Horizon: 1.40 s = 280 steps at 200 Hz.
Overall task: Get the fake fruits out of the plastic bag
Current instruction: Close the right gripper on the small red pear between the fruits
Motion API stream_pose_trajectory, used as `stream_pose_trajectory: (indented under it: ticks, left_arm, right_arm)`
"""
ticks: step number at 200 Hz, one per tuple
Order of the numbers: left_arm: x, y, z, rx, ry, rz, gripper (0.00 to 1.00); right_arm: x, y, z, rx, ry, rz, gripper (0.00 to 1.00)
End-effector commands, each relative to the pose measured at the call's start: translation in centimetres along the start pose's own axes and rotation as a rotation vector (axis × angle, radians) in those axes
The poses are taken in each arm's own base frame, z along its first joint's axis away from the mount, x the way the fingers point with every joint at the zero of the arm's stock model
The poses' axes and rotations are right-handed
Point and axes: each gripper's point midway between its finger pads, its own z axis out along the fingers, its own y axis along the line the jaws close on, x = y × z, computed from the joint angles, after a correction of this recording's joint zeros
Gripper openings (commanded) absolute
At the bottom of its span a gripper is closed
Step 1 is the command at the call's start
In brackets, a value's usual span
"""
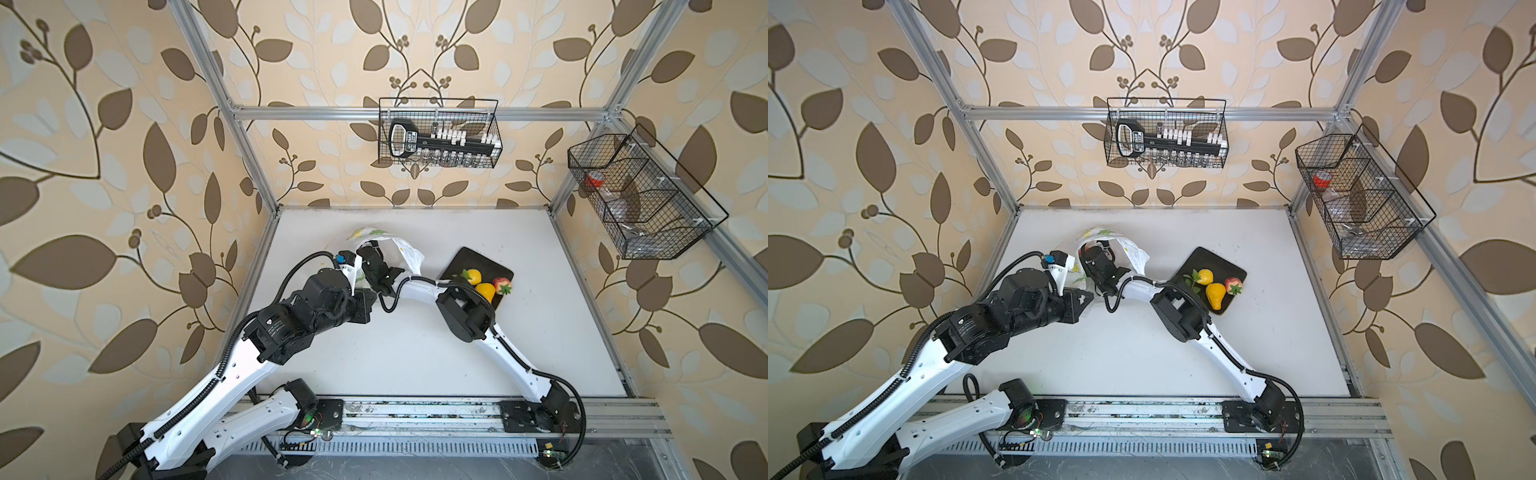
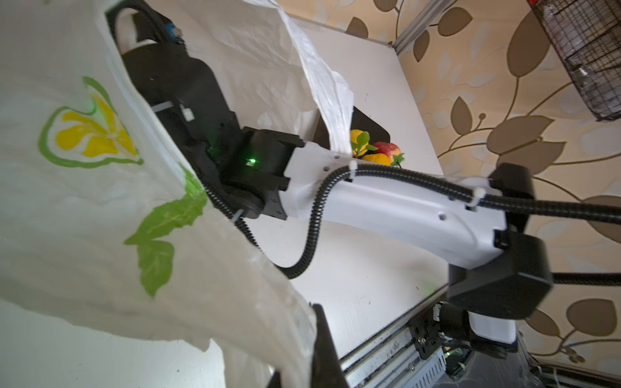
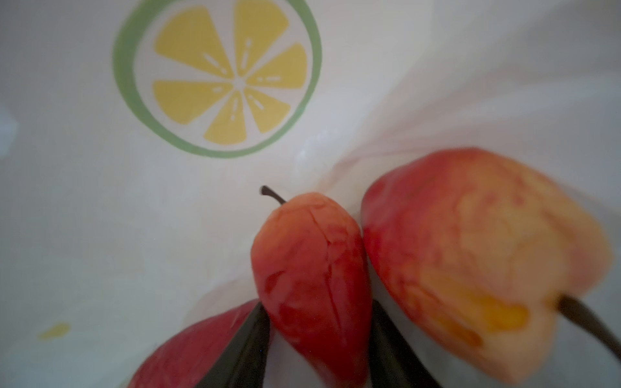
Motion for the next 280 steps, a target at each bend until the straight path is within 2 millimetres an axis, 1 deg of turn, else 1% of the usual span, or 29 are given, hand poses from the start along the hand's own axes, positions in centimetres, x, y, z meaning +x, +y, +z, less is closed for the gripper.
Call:
stream_pose_trajectory:
  ticks: [1, 14, 41, 54, 59, 81, 100, 119, 131, 149, 161, 170, 183, 197, 208, 219, 249, 261, 280]
  left_arm:
    - [-0.9, 3.6, -1.0, -0.189, -0.085, -0.080, 0.00]
    - [-0.7, 4.6, -1.0, -0.234, -0.098, -0.114, 0.00]
    - [-0.7, 5.6, -0.9, -0.277, -0.124, -0.174, 0.00]
    - [-0.9, 5.9, -1.0, -0.289, -0.142, -0.187, 0.00]
    - [-0.9, 6.0, -1.1, -0.294, -0.147, -0.194, 0.00]
    - [-1.0, 6.4, -1.1, -0.313, -0.165, -0.213, 0.00]
    - [-0.8, 6.6, -0.8, -0.317, -0.170, -0.226, 0.00]
    - [-0.8, 6.7, -0.6, -0.318, -0.172, -0.236, 0.00]
    - [-0.7, 6.6, -0.5, -0.307, -0.167, -0.237, 0.00]
    - [-0.4, 6.1, -0.4, -0.280, -0.144, -0.219, 0.00]
    - [0.0, 6.1, -0.6, -0.279, -0.125, -0.207, 0.00]
    - [0.2, 6.3, -0.8, -0.287, -0.115, -0.201, 0.00]
    - [0.4, 6.4, -1.2, -0.293, -0.104, -0.191, 0.00]
    - [0.5, 6.4, -1.6, -0.289, -0.100, -0.184, 0.18]
    - [0.5, 6.3, -1.8, -0.282, -0.101, -0.178, 0.20]
    - [0.4, 6.3, -2.0, -0.278, -0.104, -0.172, 0.18]
    - [0.6, 6.2, -1.9, -0.289, -0.076, -0.158, 0.00]
    - [0.6, 6.0, -1.9, -0.287, -0.064, -0.151, 0.00]
    - [0.6, 5.7, -1.8, -0.282, -0.048, -0.142, 0.00]
  right_arm:
    - [-0.3, 0.0, -2.1, -0.006, 0.032, -0.042, 0.42]
    - [-0.6, 0.5, -3.4, -0.033, 0.039, -0.061, 0.41]
    - [-0.6, 1.0, -6.1, -0.080, 0.073, -0.104, 0.40]
    - [-0.5, 1.2, -7.4, -0.101, 0.090, -0.123, 0.39]
    - [0.0, 0.9, -7.8, -0.103, 0.106, -0.132, 0.39]
    - [0.3, 1.0, -9.8, -0.129, 0.133, -0.170, 0.38]
    - [0.1, 1.4, -11.5, -0.154, 0.140, -0.207, 0.37]
    - [-0.3, 1.4, -12.4, -0.151, 0.134, -0.239, 0.38]
    - [-0.6, 1.1, -12.1, -0.134, 0.122, -0.233, 0.42]
    - [-1.1, 1.0, -11.1, -0.107, 0.099, -0.204, 0.53]
    - [-1.4, 0.8, -10.2, -0.087, 0.081, -0.176, 0.54]
    - [-2.0, 0.6, -9.6, -0.063, 0.059, -0.160, 0.55]
    - [-2.6, 0.2, -8.8, -0.024, 0.027, -0.144, 0.58]
    - [-3.0, 0.0, -8.0, -0.007, 0.005, -0.129, 0.60]
    - [-3.2, 0.1, -7.2, -0.009, -0.004, -0.123, 0.61]
    - [-3.3, 0.5, -6.3, -0.013, -0.011, -0.125, 0.63]
    - [-3.4, 1.4, -4.0, -0.023, -0.038, -0.159, 0.67]
    - [-3.4, 1.9, -3.1, -0.024, -0.054, -0.187, 0.68]
    - [-3.3, 1.8, -1.9, -0.002, -0.072, -0.222, 0.70]
